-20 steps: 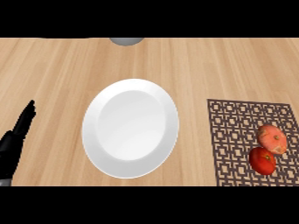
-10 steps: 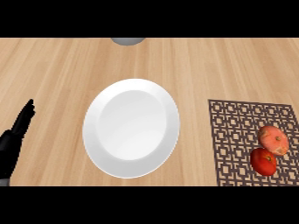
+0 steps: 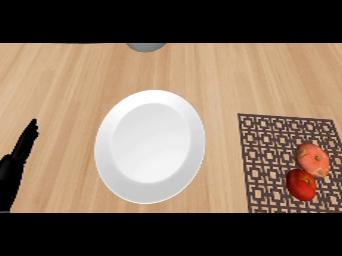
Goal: Pick the squash from the placemat and place it in the plate
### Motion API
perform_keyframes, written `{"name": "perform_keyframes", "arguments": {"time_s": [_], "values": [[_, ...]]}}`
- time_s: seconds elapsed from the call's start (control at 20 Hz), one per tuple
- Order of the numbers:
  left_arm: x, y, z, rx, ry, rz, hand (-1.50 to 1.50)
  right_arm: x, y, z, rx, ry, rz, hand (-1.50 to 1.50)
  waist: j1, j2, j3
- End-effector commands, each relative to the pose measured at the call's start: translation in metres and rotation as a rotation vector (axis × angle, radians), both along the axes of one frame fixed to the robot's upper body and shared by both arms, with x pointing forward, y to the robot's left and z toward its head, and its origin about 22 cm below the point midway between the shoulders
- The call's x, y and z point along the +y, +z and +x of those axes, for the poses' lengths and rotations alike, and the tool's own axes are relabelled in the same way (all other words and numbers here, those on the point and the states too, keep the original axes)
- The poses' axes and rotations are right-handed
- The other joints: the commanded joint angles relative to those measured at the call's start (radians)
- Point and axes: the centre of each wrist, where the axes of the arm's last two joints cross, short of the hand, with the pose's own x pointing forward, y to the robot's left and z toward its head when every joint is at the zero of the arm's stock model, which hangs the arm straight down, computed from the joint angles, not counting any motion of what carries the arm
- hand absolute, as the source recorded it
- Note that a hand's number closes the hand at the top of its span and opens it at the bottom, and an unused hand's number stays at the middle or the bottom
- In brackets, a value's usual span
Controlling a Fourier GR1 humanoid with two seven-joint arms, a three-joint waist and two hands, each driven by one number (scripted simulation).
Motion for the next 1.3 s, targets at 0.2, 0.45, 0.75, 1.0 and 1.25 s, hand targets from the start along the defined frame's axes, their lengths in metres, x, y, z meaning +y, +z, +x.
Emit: {"name": "perform_keyframes", "arguments": {"time_s": [0.2,0.45,0.75,1.0,1.25], "values": [[-0.007,-0.002,0.011,-0.009,0.01,0.003,0.0,0.025,-0.028,0.03,0.044,0.089,0.008,-1.5,-0.005,0.0,0.0],[-0.006,-0.025,-0.01,-0.023,0.014,0.006,0.0,0.015,-0.049,0.028,0.09,0.115,-0.005,-1.5,-0.003,0.0,0.0],[-0.023,0.015,0.018,-0.01,-0.009,-0.008,0.0,0.03,-0.053,0.041,0.119,0.114,-0.019,-1.5,-0.006,-0.001,0.0],[-0.012,-0.008,0.008,-0.009,0.011,0.014,0.0,0.031,-0.076,0.037,0.114,0.121,-0.007,-1.5,-0.006,-0.001,0.0],[0.011,-0.012,0.004,-0.01,-0.002,0.006,0.0,0.031,-0.087,0.032,0.061,0.121,0.048,1.5,-0.006,-0.001,0.0]]}}
